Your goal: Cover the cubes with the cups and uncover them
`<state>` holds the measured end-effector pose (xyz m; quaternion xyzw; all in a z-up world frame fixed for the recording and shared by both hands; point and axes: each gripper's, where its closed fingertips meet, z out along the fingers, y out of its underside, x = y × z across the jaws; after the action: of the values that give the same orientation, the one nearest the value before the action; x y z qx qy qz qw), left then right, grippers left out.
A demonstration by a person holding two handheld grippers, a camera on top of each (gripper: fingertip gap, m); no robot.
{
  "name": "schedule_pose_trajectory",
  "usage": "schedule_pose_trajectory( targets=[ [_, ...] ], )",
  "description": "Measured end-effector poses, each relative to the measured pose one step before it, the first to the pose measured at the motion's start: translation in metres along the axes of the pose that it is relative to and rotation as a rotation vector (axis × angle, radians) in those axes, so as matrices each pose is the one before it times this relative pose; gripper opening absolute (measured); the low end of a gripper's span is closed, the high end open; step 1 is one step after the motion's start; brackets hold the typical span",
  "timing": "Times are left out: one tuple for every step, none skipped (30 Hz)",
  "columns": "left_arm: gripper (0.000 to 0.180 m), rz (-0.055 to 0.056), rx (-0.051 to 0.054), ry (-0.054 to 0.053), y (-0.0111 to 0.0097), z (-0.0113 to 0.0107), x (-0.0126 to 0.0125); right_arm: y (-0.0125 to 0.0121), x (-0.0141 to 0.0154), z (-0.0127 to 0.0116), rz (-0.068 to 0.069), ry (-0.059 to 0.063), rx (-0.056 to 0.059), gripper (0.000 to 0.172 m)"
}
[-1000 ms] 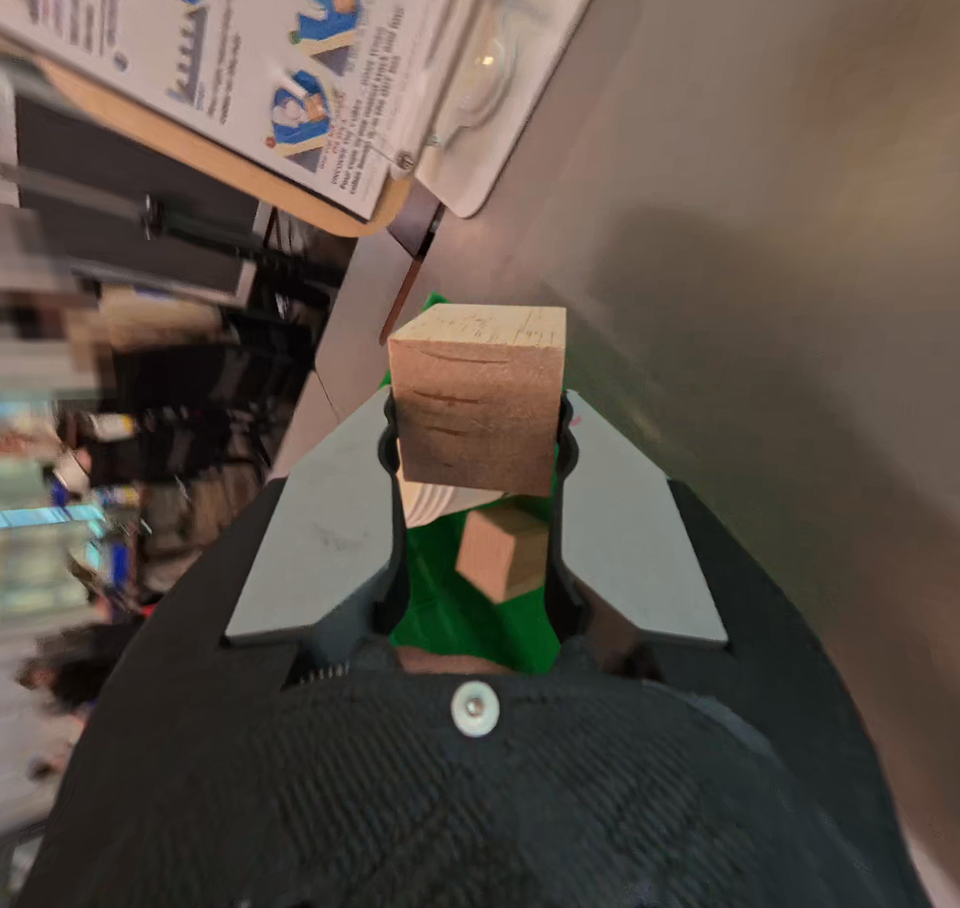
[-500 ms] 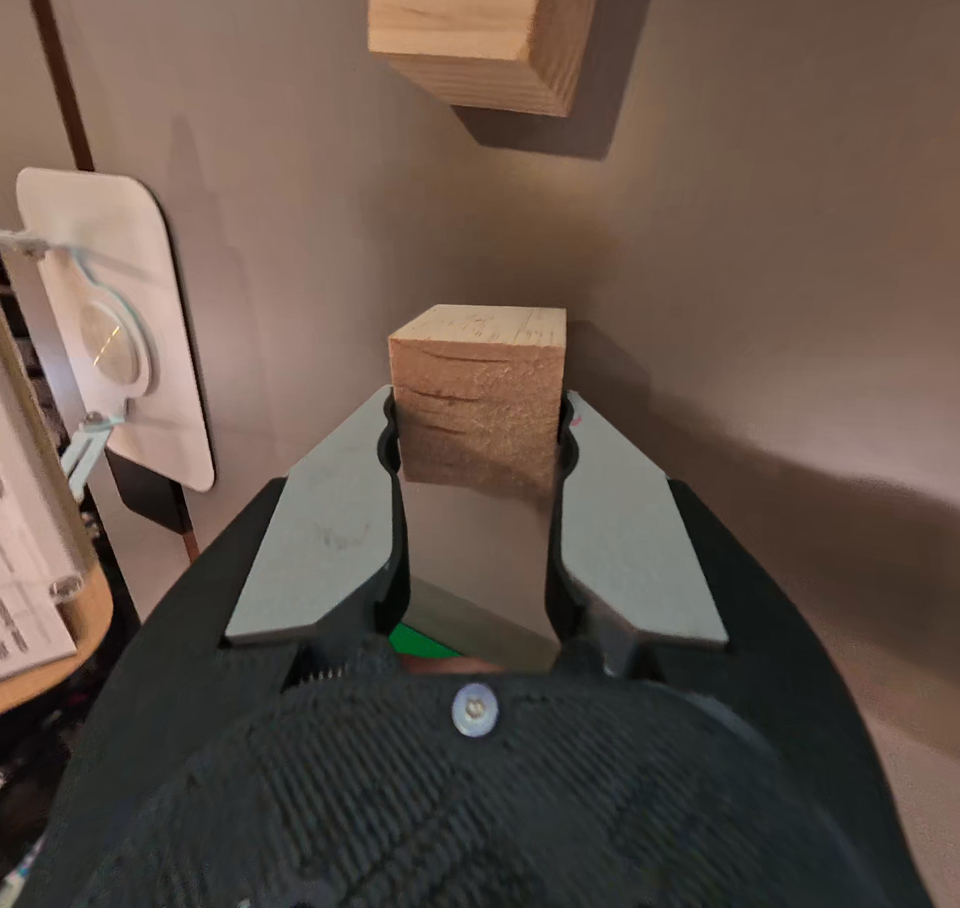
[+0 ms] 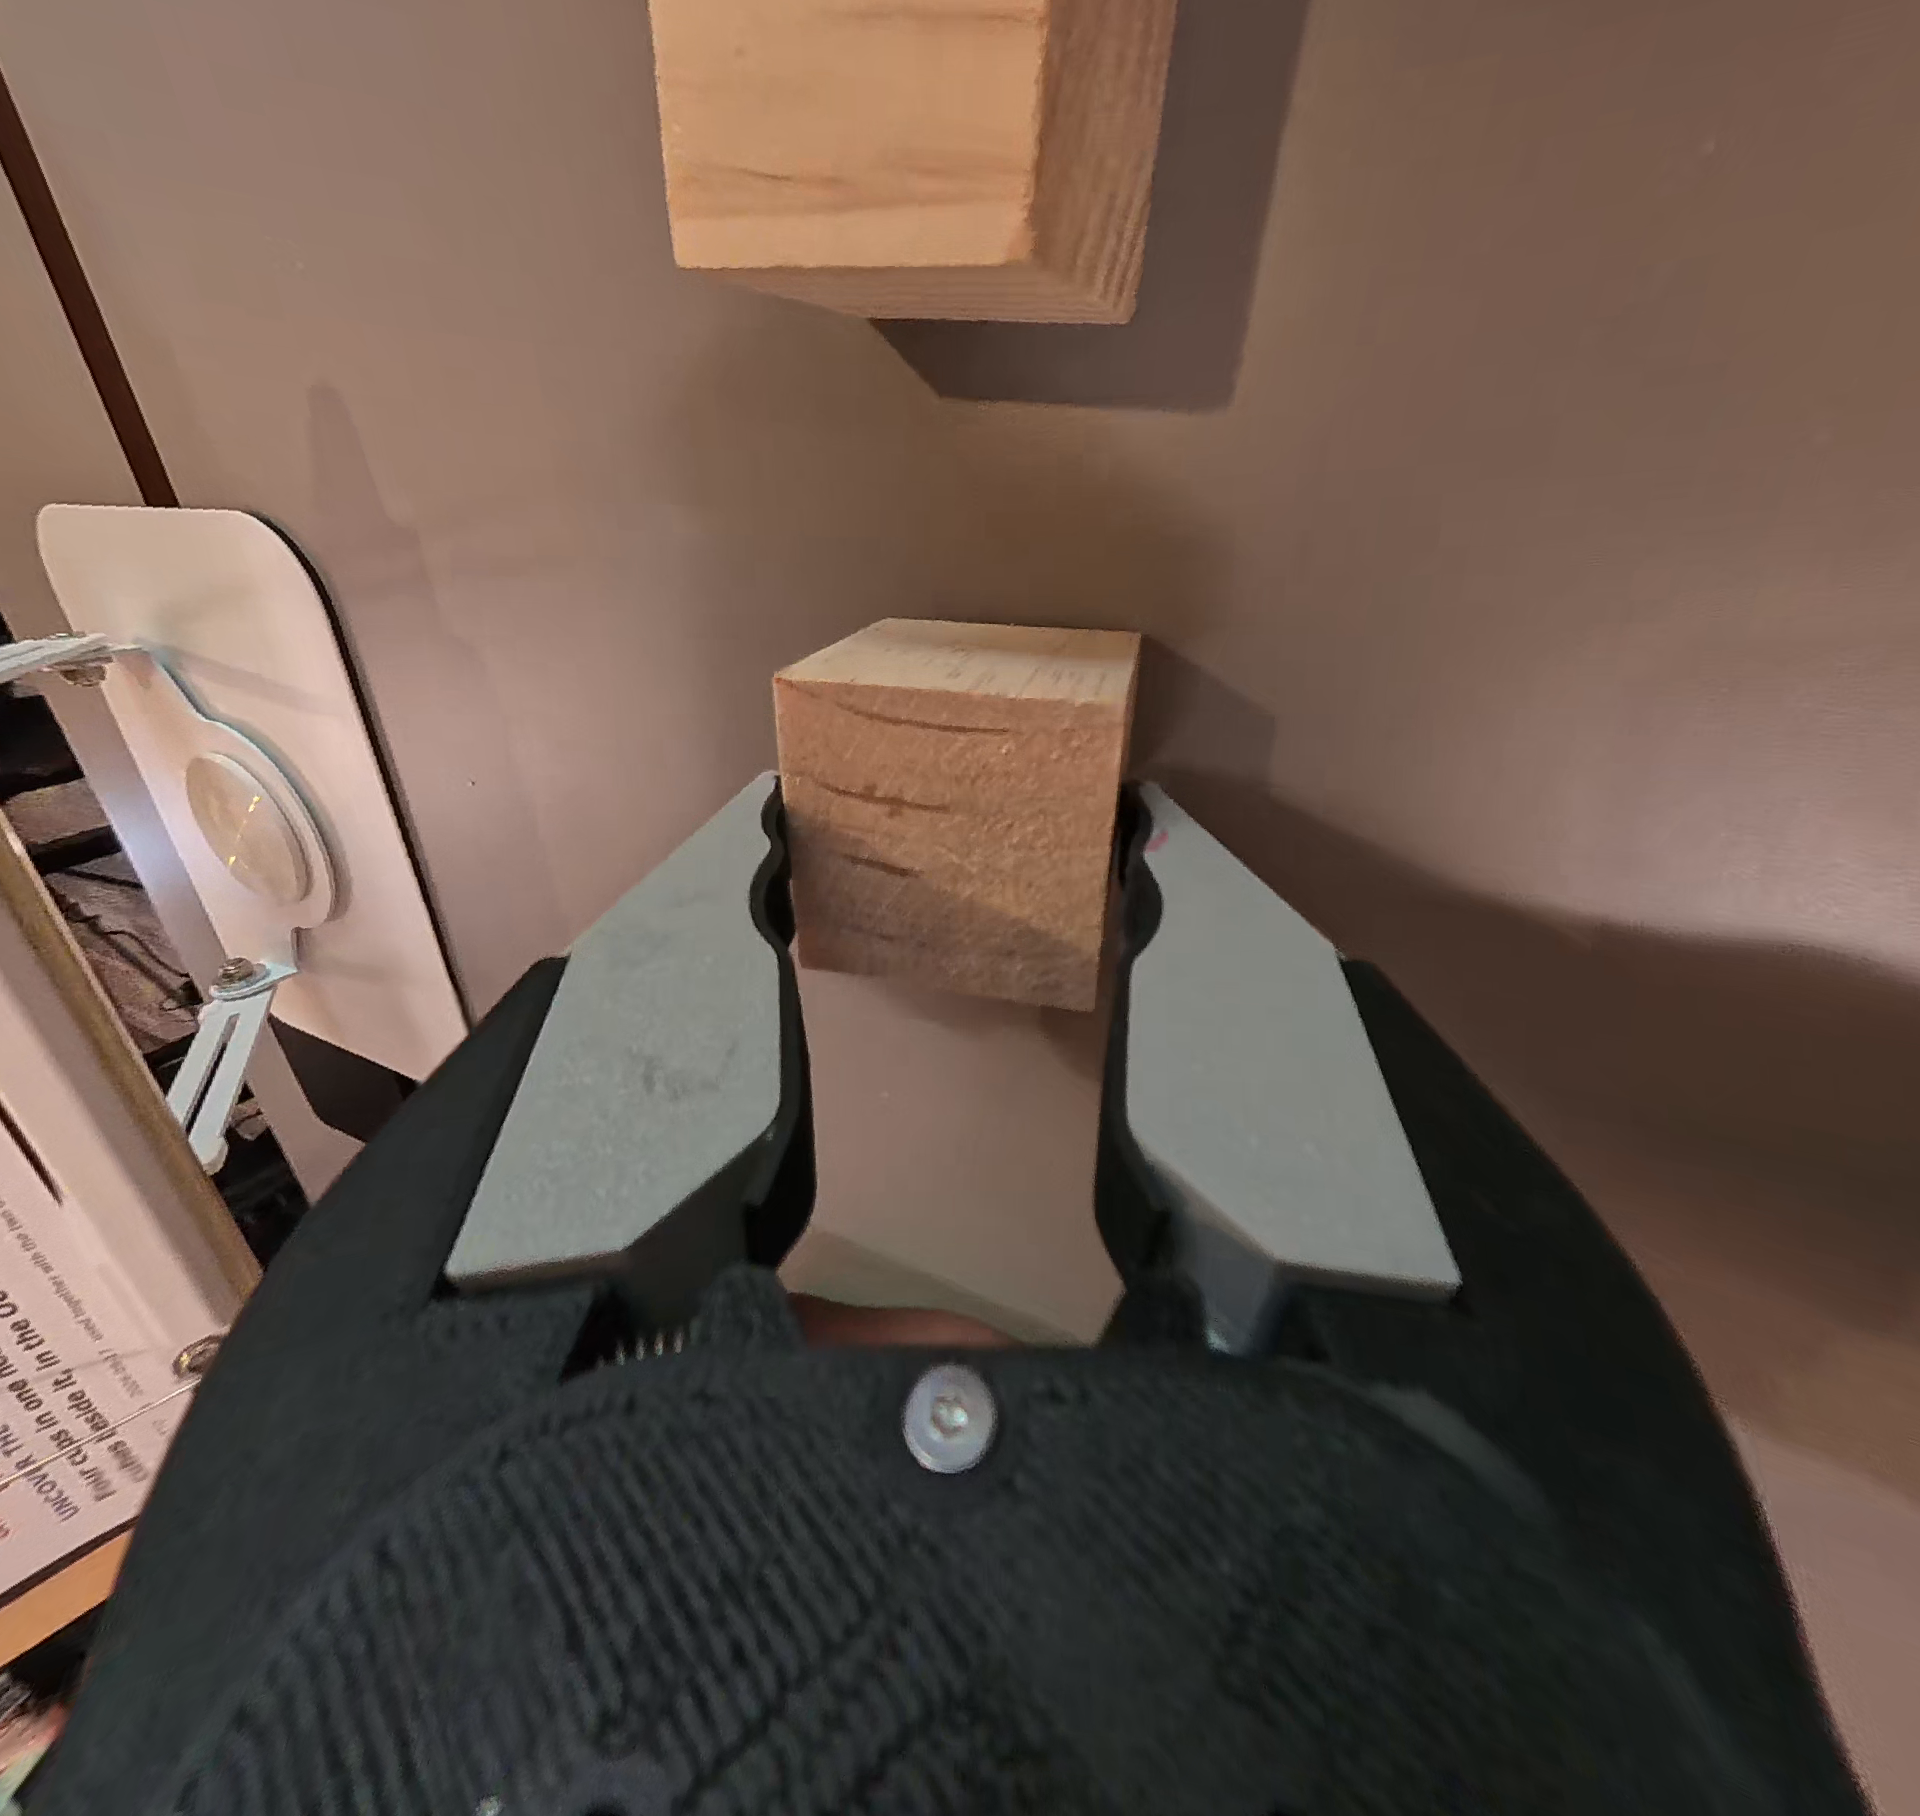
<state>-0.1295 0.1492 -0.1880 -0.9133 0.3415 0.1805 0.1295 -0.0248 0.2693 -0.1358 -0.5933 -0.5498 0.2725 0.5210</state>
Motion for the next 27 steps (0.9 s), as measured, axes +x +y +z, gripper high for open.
schedule_pose_trajectory(
  targets=[
    [0.061, 0.0051, -0.0027, -0.0068, 0.00046, -0.00088, 0.00039, -0.00009, 0.00019, -0.00020, 0.0041, -0.0010, 0.0009, 0.039],
    [0.061, -0.0047, -0.0053, 0.0001, 0.00111, -0.00143, 0.00061, -0.00024, 0.00037, -0.00037, 0.0068, -0.0013, 0.0018, 0.039],
    [0.063, -0.0137, 0.0028, 0.0008, -0.00021, -0.00242, -0.00027, -0.00042, 0.00053, -0.00043, 0.0081, -0.0014, 0.0030, 0.039],
    [0.069, -0.0198, 0.0180, -0.0122, -0.00213, -0.00394, -0.00293, -0.00020, 0.00049, -0.00051, 0.0084, -0.0021, 0.0024, 0.039],
    [0.077, -0.0169, 0.0190, -0.0163, -0.00216, -0.00506, -0.00368, 0.00001, 0.00027, -0.00037, 0.0074, -0.0028, 0.0006, 0.039],
    [0.079, -0.0098, 0.0130, -0.0053, -0.00107, -0.00565, -0.00176, 0.00002, 0.00015, -0.00020, 0.0052, -0.0021, 0.0001, 0.039],
    [0.083, -0.0059, 0.0092, -0.0067, -0.00027, -0.00632, -0.00139, 0.00007, -0.00001, 0.00000, 0.0024, -0.0011, 0.0000, 0.039],
    [0.086, -0.0022, 0.0001, -0.0179, 0.00110, -0.00695, -0.00270, 0.00042, -0.00021, 0.00024, -0.0006, -0.0008, -0.0017, 0.039],
    [0.086, 0.0000, -0.0029, -0.0214, 0.00160, -0.00810, -0.00262, 0.00059, -0.00044, 0.00038, -0.0030, -0.0001, -0.0028, 0.039],
    [0.086, 0.0006, 0.0060, -0.0169, 0.00078, -0.00999, -0.00142, 0.00052, -0.00055, 0.00023, -0.0044, 0.0002, -0.0022, 0.039],
    [0.085, -0.0030, 0.0167, -0.0125, 0.00009, -0.01220, -0.00011, 0.00034, -0.00045, -0.00001, -0.0049, 0.0007, -0.0010, 0.039],
    [0.081, -0.0087, 0.0283, -0.0044, -0.00058, -0.01466, 0.00106, 0.00012, -0.00045, -0.00009, -0.0049, 0.0011, 0.0001, 0.039],
    [0.076, -0.0173, 0.0484, 0.0049, -0.00200, -0.01710, 0.00238, -0.00031, -0.00043, -0.00022, -0.0037, 0.0003, 0.0008, 0.038],
    [0.076, -0.0303, 0.0733, 0.0220, -0.00434, -0.01990, 0.00461, -0.00076, -0.00030, -0.00052, -0.0015, -0.0004, 0.0026, 0.038],
    [0.076, -0.0403, 0.0759, 0.0105, -0.00358, -0.02176, 0.00203, -0.00117, -0.00019, -0.00054, 0.0003, -0.0007, 0.0049, 0.038],
    [0.077, -0.0402, 0.0649, -0.0090, -0.00101, -0.02302, -0.00164, -0.00109, -0.00020, -0.00061, 0.0013, -0.0011, 0.0046, 0.038],
    [0.078, -0.0376, 0.0484, -0.0239, 0.00253, -0.02358, -0.00448, -0.00063, -0.00053, -0.00039, 0.0013, -0.0025, 0.0026, 0.038],
    [0.078, -0.0382, 0.0321, -0.0343, 0.00600, -0.02329, -0.00735, -0.00048, -0.00080, -0.00032, 0.0000, -0.0031, 0.0015, 0.038],
    [0.078, -0.0420, 0.0135, -0.0454, 0.01013, -0.02196, -0.01084, -0.00038, -0.00092, -0.00025, -0.0024, -0.0027, 0.0016, 0.038],
    [0.077, -0.0447, -0.0085, -0.0490, 0.01488, -0.01960, -0.01307, -0.00017, -0.00127, -0.00001, -0.0049, -0.0019, 0.0006, 0.038],
    [0.077, -0.0445, -0.0260, -0.0438, 0.01878, -0.01579, -0.01343, 0.00024, -0.00137, 0.00019, -0.0065, -0.0018, -0.0013, 0.038],
    [0.078, -0.0483, -0.0374, -0.0287, 0.02121, -0.01146, -0.01146, 0.00017, -0.00158, 0.00018, -0.0077, -0.0017, -0.0015, 0.038],
    [0.080, -0.0456, -0.0514, -0.0098, 0.02348, -0.00747, -0.00805, 0.00006, -0.00145, 0.00016, -0.0082, -0.0012, -0.0005, 0.038],
    [0.080, -0.0263, -0.0548, -0.0082, 0.02347, -0.00410, -0.00652, -0.00002, -0.00126, 0.00009, -0.0076, -0.0005, -0.0003, 0.038],
    [0.080, -0.0082, -0.0493, -0.0183, 0.02173, -0.00091, -0.00647, 0.00007, -0.00110, 0.00004, -0.0063, -0.0002, -0.0006, 0.038],
    [0.079, 0.0006, -0.0510, -0.0179, 0.02029, 0.00160, -0.00511, 0.00010, -0.00074, -0.00009, -0.0050, 0.0005, -0.0006, 0.038],
    [0.077, 0.0032, -0.0534, 0.0007, 0.01797, 0.00358, -0.00075, 0.00035, -0.00046, -0.00018, -0.0035, 0.0011, -0.0009, 0.038]
  ],
)
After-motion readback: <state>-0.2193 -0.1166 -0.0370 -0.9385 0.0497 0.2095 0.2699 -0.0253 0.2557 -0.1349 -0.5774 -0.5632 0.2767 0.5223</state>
